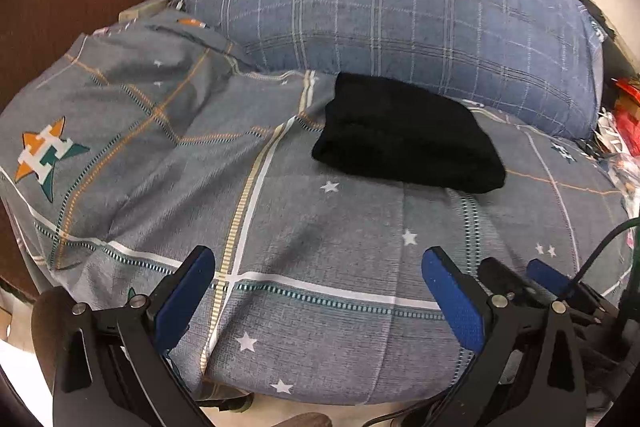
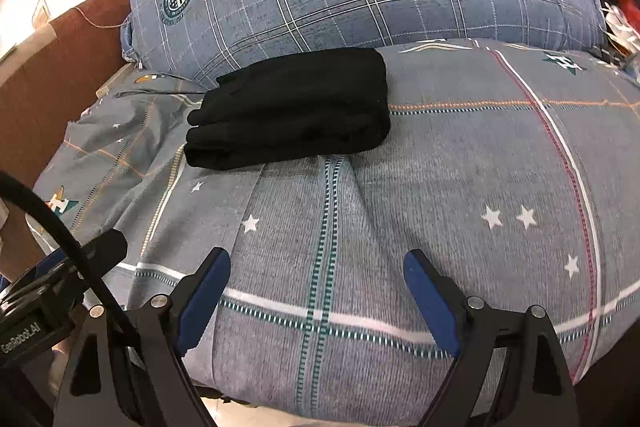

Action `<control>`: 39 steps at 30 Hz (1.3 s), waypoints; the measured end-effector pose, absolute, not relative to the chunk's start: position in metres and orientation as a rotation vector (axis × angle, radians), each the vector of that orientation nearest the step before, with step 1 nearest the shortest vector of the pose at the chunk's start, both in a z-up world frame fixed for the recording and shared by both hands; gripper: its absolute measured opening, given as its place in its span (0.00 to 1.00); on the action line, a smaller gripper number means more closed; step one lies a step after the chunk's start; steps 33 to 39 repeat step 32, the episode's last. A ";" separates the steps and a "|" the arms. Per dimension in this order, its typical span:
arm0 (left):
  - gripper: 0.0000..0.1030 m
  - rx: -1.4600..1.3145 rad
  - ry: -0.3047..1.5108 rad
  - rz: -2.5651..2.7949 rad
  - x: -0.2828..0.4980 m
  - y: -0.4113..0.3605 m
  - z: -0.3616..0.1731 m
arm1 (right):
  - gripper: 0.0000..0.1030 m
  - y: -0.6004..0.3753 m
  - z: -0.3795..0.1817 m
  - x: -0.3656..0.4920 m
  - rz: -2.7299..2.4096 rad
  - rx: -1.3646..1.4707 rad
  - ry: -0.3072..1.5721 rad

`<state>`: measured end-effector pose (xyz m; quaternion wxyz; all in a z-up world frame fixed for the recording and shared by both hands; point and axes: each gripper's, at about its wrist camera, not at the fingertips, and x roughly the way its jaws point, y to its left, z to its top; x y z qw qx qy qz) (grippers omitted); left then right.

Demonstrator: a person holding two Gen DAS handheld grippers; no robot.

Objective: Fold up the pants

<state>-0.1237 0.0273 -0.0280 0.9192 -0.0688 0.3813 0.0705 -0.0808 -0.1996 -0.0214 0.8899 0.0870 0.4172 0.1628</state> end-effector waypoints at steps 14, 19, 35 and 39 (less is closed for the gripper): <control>1.00 -0.157 0.857 0.122 -0.102 0.030 -0.051 | 0.90 -0.202 -0.039 -0.061 0.305 0.169 0.899; 1.00 -0.163 0.868 0.124 -0.100 0.031 -0.054 | 0.90 -0.197 -0.039 -0.058 0.311 0.149 0.897; 1.00 -0.169 0.863 0.096 -0.085 0.040 -0.047 | 0.90 -0.180 -0.031 -0.048 0.345 0.129 0.883; 1.00 -0.169 0.863 0.096 -0.085 0.040 -0.047 | 0.90 -0.180 -0.031 -0.048 0.345 0.129 0.883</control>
